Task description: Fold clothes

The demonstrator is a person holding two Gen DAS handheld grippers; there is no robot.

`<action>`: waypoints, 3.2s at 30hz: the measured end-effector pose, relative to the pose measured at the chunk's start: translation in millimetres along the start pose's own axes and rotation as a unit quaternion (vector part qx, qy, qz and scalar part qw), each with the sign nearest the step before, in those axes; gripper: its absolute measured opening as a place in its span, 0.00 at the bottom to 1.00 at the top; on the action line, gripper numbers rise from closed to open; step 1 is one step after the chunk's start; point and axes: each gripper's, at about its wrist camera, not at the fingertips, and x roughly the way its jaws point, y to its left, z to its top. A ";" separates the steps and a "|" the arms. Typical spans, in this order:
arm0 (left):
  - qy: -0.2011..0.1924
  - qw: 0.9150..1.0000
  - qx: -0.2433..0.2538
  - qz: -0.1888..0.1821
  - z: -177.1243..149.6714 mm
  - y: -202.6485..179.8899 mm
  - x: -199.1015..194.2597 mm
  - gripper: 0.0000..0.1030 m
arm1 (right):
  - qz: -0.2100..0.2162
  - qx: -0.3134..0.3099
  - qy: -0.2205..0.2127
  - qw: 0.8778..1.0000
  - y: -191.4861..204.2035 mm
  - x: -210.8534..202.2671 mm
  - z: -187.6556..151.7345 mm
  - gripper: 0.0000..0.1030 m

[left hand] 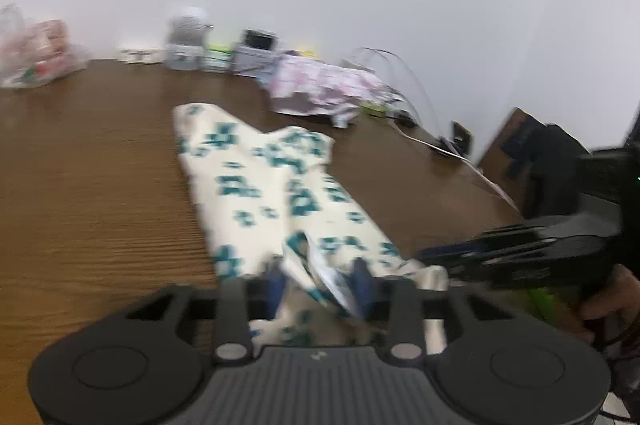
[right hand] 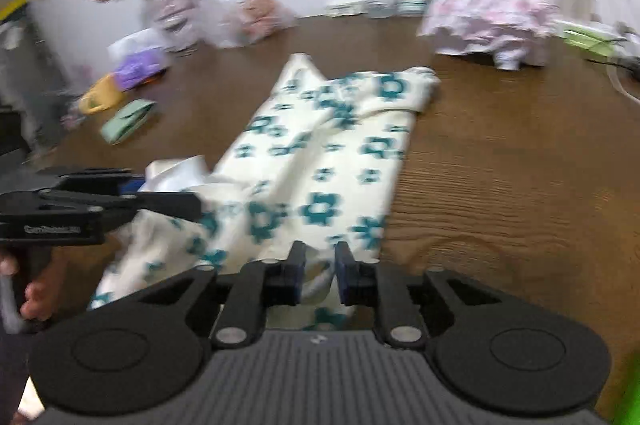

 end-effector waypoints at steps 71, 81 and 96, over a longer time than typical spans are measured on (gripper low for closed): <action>0.040 0.997 0.073 0.003 -43.2 -40.8 -25.7 0.48 | 0.092 -0.332 0.110 0.932 73.7 -19.7 -57.4 0.22; -0.106 0.914 0.373 -0.115 -103.8 -104.3 -119.8 0.89 | 0.169 -0.266 0.154 0.936 53.9 -46.3 -31.8 0.21; 0.051 0.948 0.233 -0.211 -73.5 -68.7 -37.6 0.27 | 0.240 -0.260 0.097 0.930 28.1 -72.2 -1.7 0.77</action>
